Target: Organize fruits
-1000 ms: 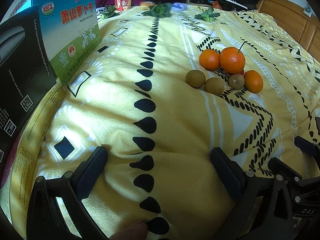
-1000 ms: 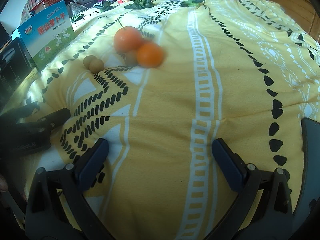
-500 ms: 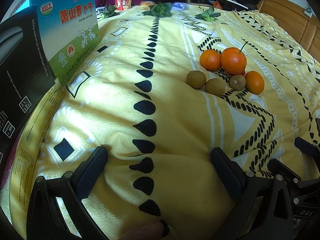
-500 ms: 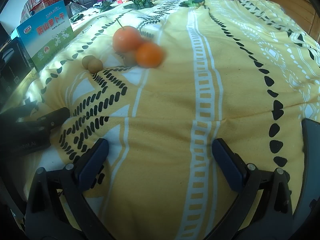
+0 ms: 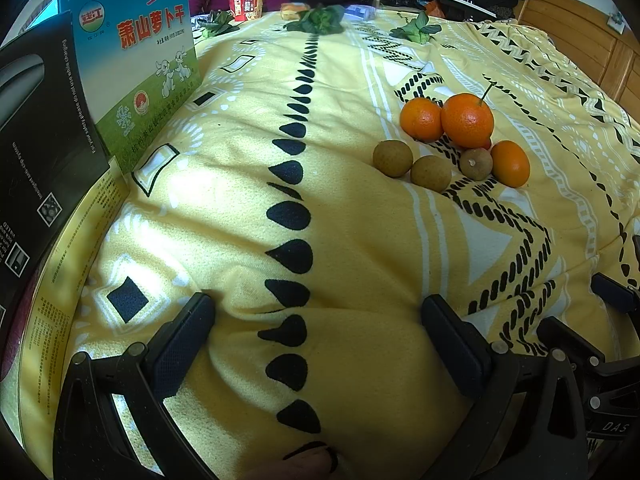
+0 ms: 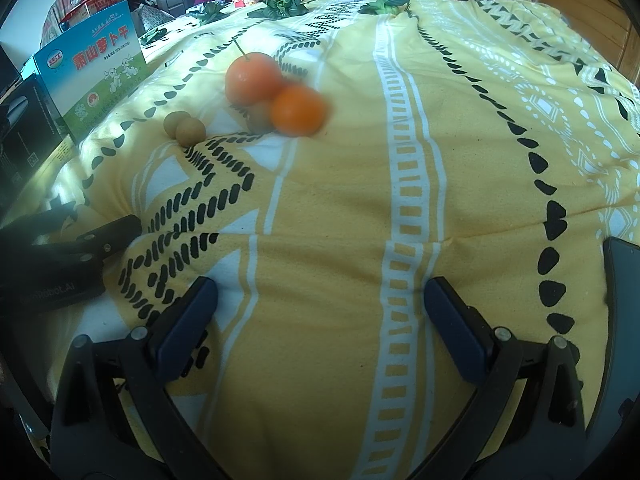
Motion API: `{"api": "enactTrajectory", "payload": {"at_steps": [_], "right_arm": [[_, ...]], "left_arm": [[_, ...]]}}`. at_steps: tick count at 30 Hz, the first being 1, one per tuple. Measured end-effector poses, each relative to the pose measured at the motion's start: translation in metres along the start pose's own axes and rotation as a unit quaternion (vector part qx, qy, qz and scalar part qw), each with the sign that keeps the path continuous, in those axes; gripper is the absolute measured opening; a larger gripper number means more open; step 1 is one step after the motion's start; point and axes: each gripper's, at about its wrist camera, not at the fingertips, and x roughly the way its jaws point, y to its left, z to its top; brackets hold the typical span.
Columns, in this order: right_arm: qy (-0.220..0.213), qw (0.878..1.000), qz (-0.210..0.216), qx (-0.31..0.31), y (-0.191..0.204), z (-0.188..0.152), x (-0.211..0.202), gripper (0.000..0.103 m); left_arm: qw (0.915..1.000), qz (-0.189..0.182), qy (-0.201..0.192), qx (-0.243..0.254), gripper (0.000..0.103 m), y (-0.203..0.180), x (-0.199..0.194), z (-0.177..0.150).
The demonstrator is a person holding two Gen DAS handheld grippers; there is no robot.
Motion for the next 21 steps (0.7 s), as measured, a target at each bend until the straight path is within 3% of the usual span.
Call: {"api": "enactTrajectory", "payload": {"at_steps": [21], "right_arm": [[0.001,1.000,0.000,0.000,0.0000,0.0009,0.0000,0.103]], "left_arm": [[1.0000,-0.001,0.001,-0.001,0.103,0.0011,0.0002,-0.0003]]}}
